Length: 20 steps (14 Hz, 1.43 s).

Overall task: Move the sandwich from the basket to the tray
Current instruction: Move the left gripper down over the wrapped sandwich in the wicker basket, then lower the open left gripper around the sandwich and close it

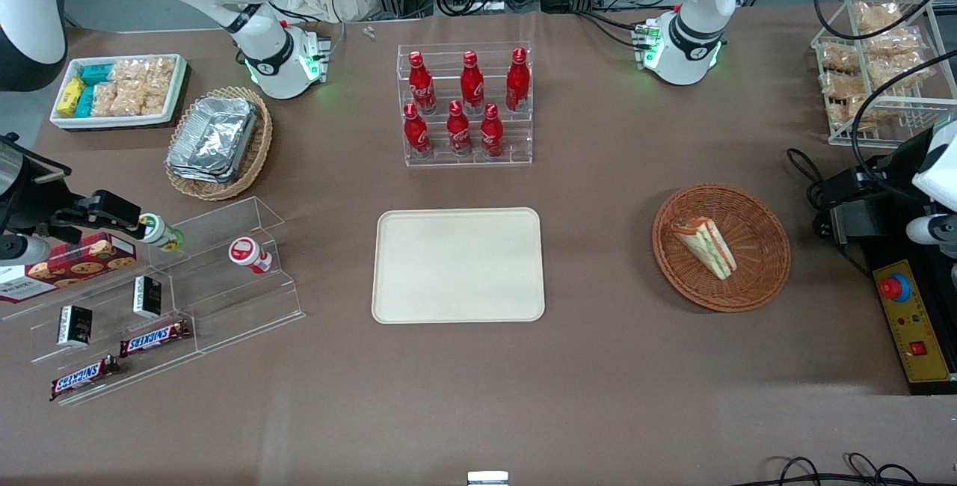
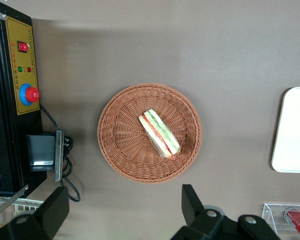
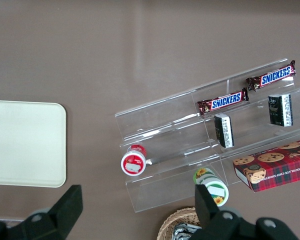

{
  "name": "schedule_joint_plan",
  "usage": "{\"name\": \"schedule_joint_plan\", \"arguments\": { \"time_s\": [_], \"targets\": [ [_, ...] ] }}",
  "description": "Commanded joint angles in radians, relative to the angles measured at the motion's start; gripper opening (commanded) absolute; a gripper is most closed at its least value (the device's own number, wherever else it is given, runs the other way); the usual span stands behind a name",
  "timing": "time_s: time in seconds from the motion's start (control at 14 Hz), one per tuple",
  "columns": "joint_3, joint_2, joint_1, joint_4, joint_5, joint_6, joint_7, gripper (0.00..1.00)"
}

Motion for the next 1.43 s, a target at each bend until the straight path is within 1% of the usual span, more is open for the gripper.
{"name": "schedule_joint_plan", "arguments": {
  "time_s": [0.0,0.36,0.5,0.57,0.71,0.86,1.0,1.14,1.36],
  "targets": [
    [-0.007,-0.001,0.004,0.022,-0.012,-0.017,-0.012,1.0],
    [-0.004,-0.006,0.007,0.004,-0.015,-0.021,-0.018,1.0],
    [-0.003,-0.033,0.009,-0.07,-0.022,-0.008,-0.024,1.0],
    [-0.003,-0.044,0.009,-0.111,-0.039,0.007,-0.038,1.0],
    [-0.003,-0.058,0.009,-0.2,-0.047,0.062,-0.099,0.99],
    [-0.003,-0.108,0.009,-0.346,-0.05,0.175,-0.133,0.99],
    [-0.001,-0.177,0.009,-0.528,-0.082,0.331,-0.142,0.99],
    [-0.001,-0.178,0.009,-0.634,-0.098,0.442,-0.208,0.99],
    [-0.003,-0.167,0.007,-0.762,-0.096,0.62,-0.294,0.99]
  ]
}}
